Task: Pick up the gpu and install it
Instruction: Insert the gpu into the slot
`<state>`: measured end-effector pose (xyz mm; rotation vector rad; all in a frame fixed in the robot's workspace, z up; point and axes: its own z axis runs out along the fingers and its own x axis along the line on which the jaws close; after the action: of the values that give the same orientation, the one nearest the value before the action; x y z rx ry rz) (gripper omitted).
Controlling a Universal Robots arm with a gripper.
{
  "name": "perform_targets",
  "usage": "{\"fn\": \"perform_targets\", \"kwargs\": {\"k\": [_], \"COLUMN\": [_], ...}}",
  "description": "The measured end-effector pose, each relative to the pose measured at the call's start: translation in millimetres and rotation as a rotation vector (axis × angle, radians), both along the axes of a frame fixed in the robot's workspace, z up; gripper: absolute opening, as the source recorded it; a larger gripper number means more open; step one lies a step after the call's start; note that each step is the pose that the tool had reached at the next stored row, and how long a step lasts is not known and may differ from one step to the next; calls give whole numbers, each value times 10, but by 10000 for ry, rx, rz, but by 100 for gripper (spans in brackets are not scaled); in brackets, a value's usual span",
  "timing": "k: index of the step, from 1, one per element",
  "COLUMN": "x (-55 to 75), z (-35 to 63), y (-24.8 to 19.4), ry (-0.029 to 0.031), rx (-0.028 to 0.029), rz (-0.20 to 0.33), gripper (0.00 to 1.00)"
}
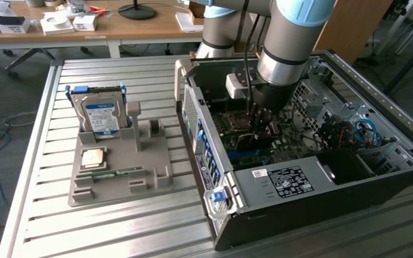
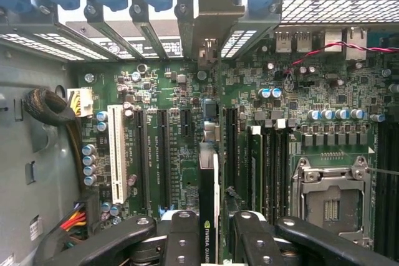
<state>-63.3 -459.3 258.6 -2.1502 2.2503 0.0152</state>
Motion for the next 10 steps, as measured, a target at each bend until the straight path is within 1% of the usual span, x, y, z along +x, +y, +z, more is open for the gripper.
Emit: {"fn": "perform_targets", "kwargs": {"k": [2,10], "x": [0,0], "z": [0,-4], "y": [0,-11], "ry": [0,0], "rx": [63,67], "rz": [0,0], "gripper": [26,26]}}
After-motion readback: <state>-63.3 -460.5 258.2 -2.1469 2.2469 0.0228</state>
